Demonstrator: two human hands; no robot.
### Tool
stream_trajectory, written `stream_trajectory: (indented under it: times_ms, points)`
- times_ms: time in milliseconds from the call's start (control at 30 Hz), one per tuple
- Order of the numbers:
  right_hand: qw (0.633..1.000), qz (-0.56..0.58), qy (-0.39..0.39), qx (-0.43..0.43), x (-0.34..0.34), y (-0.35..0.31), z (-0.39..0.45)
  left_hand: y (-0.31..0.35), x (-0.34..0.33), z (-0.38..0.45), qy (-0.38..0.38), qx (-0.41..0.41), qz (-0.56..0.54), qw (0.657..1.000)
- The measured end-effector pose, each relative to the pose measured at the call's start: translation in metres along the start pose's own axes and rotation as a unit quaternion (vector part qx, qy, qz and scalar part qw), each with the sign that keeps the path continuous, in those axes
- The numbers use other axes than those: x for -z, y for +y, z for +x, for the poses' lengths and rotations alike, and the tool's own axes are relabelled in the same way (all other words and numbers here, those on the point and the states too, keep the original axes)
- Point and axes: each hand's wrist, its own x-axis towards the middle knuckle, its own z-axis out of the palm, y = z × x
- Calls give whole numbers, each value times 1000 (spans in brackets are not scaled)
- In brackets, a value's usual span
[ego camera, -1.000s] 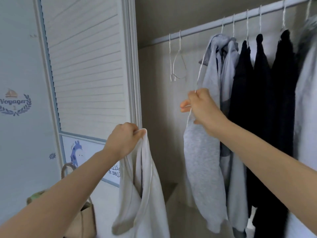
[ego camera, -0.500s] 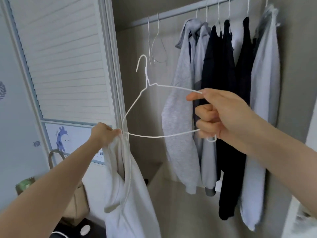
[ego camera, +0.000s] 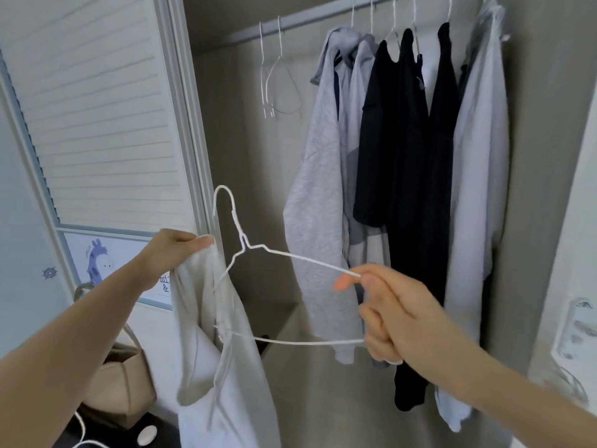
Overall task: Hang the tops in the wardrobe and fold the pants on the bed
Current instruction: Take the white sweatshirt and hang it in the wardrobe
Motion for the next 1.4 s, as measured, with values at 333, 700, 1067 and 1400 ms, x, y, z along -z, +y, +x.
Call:
stream_trajectory:
  times_ms: [333,700,1067,1400]
  points:
    - [978,165,112,54,-16,52,17,100,-29,-27,-128,-52,-273,952]
    - [953,260,108,111,7,1,7,119,-42,-37,37,-353,114,928]
    - [919,377,-25,-116,45,67,39,119,-43,-28,86,-165,-141,972]
    - [865,-417,-258,104,-23,74,11,118,-52,-49,295,-255,231,891]
